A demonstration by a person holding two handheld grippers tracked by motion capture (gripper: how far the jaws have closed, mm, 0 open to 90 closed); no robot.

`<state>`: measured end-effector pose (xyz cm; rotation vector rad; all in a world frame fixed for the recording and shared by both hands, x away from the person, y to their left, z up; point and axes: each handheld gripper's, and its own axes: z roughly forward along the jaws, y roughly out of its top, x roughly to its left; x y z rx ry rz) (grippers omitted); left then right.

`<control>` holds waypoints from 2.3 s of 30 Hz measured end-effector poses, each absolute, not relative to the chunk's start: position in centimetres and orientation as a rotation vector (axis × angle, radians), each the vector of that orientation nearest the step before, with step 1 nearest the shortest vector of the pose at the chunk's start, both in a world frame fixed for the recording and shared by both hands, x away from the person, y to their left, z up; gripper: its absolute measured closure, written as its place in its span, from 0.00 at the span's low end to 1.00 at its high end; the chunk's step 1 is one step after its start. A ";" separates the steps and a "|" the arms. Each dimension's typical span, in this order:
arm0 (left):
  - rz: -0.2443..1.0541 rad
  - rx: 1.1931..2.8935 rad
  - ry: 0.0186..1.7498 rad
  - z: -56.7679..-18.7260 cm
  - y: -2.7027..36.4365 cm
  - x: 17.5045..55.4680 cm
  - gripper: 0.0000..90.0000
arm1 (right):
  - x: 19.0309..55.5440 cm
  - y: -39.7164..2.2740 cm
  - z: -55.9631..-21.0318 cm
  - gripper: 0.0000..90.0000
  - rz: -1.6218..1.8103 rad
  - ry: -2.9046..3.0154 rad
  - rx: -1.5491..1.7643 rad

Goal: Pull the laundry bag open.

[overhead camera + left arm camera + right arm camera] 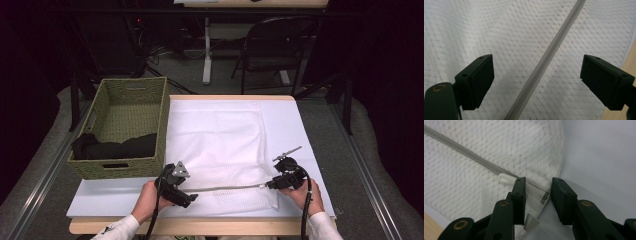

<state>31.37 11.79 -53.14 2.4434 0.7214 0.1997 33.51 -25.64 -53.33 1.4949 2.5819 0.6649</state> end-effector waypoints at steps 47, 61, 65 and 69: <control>0.071 2.410 0.658 -52.1 8.8 31.0 0.12 | 32.8 -25.5 -51.9 0.94 0.678 2.571 1.483; 0.062 2.411 0.545 -51.7 5.7 31.1 0.09 | 32.3 -25.2 -50.7 0.94 0.703 2.547 1.419; 0.039 2.411 0.510 -51.6 4.9 31.1 0.10 | 32.2 -25.1 -50.6 0.94 0.709 2.548 1.415; 0.027 2.413 0.482 -51.5 4.0 31.1 0.16 | 32.1 -25.1 -50.5 0.94 0.718 2.552 1.404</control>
